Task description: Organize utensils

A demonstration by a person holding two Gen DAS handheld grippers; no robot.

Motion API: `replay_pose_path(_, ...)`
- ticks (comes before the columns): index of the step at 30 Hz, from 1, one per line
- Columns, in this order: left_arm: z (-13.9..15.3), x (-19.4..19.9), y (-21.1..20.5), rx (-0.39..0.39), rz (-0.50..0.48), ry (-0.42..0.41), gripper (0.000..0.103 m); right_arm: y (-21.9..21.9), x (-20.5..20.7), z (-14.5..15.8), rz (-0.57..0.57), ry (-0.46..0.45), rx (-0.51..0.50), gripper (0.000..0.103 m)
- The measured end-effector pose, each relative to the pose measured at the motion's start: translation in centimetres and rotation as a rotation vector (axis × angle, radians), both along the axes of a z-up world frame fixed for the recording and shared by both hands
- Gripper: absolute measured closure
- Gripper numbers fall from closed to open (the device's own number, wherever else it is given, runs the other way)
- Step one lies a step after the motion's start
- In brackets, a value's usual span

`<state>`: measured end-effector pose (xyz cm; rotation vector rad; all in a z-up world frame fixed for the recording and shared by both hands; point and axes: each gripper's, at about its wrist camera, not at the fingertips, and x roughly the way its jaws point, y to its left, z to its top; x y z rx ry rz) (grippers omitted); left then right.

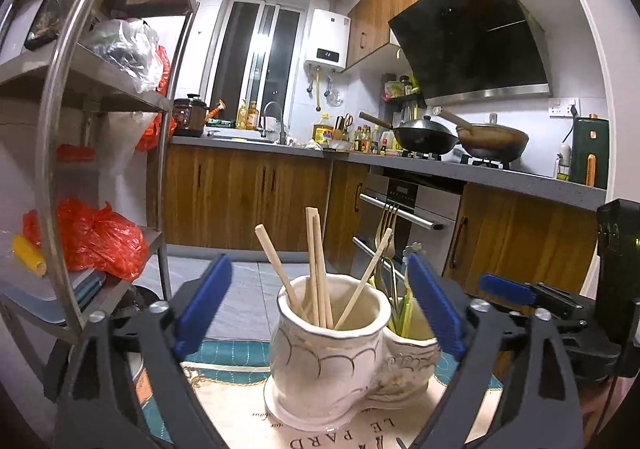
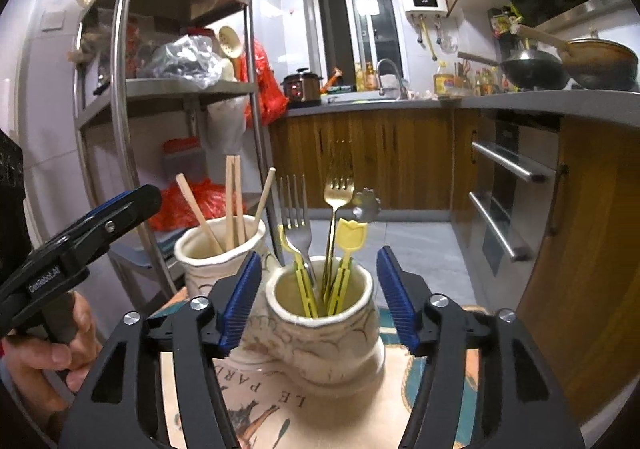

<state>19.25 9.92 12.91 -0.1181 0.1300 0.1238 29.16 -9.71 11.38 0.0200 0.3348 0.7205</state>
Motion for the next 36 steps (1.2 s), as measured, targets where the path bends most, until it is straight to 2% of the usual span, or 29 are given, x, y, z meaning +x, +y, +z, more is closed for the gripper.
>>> replay_pose_path(2, -0.1, -0.9, -0.2, 0.0, 0.002, -0.001, 0.005, -0.7, -0.4, 0.3, -0.008, 0.001, 0.019, 0.03)
replay_pose_path(3, -0.3, -1.3, -0.2, -0.003, 0.003, 0.002, 0.005, -1.0, -0.7, 0.4, -0.01, 0.001, 0.027, 0.023)
replay_pose_path(5, -0.6, -2.1, -0.4, -0.011, 0.003, 0.012, 0.005, -1.6, -1.3, 0.5, -0.013, -0.01, 0.032, 0.018)
replay_pose_path(7, -0.9, -2.7, -0.7, -0.005, 0.011, 0.013, 0.005, -2.1, -1.9, 0.6, -0.013, -0.017, 0.033, 0.008)
replay_pose_path(14, -2.1, -4.1, -1.4, 0.016, 0.031, 0.072, 0.005, -3.0, -3.5, 0.1, -0.006, -0.01, 0.025, 0.005)
replay_pose_path(22, -2.5, -4.8, -3.1, 0.075, 0.042, 0.084, 0.005, -3.5, -5.0, -0.3, -0.013, -0.021, 0.019, 0.005)
replay_pose_path(36, -2.3, -5.1, -3.3, 0.074, 0.042, 0.073, 0.005, -3.5, -5.8, 0.0, -0.02, -0.058, -0.005, 0.005)
